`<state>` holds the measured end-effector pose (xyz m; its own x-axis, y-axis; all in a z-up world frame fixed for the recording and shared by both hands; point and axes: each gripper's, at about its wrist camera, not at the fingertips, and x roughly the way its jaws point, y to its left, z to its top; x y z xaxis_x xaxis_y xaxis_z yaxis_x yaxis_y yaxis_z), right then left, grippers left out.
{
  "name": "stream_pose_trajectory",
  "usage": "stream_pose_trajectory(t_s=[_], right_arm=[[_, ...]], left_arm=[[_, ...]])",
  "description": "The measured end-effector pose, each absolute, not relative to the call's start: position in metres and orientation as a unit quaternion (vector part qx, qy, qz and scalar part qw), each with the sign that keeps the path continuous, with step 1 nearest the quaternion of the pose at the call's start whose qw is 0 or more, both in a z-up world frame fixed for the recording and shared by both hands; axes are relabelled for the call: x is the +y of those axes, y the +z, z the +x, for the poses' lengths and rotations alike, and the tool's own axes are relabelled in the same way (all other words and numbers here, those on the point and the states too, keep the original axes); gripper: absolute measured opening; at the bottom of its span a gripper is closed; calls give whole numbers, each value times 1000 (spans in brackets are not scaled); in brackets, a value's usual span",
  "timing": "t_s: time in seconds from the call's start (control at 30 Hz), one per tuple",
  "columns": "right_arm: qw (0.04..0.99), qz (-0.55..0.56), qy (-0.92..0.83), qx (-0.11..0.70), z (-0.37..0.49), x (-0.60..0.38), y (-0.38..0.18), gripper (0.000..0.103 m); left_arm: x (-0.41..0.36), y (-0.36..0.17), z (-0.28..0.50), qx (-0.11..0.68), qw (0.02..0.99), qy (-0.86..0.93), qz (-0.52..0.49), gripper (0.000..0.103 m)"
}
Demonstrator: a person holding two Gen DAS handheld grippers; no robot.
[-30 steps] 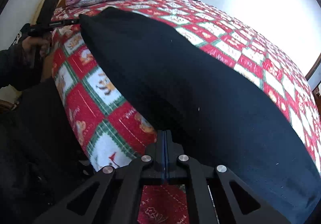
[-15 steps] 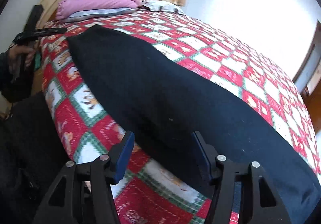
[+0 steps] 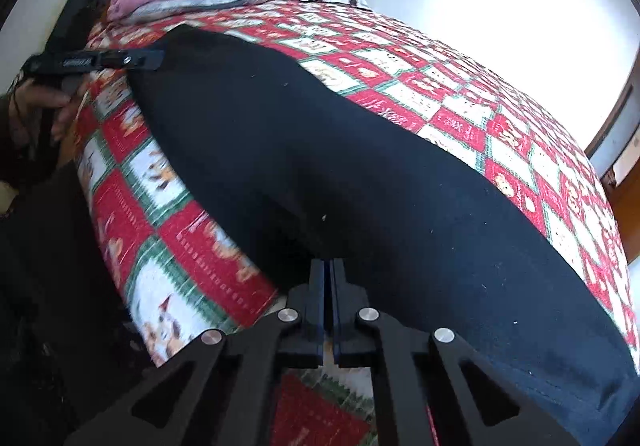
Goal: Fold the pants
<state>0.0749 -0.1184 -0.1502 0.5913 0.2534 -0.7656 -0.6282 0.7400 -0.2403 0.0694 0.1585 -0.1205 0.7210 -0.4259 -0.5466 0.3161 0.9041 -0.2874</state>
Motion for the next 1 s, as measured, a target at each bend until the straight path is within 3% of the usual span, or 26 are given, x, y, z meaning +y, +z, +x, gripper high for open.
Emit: stream_pose_trajectory(t_s=[0.33, 0.53, 0.63, 0.87, 0.93, 1.0], right_arm=[[868, -218, 265, 358, 66, -121, -136, 1], [857, -240, 257, 377, 69, -116, -159, 2], [858, -226, 254, 385, 73, -123, -150, 3], [904, -85, 174, 381, 85, -216, -93, 5], [920, -30, 122, 371, 89, -258, -75, 18], [931, 60, 61, 354, 84, -317, -59, 56]], left_arm=[[115, -100, 63, 301, 918, -245, -81, 66], [70, -97, 74, 308, 904, -289, -68, 66], [41, -90, 79, 308, 898, -310, -54, 73], [-45, -80, 79, 307, 877, -369, 35, 75], [-64, -81, 77, 307, 871, -379, 55, 75], [-84, -83, 77, 312, 866, -383, 75, 75]])
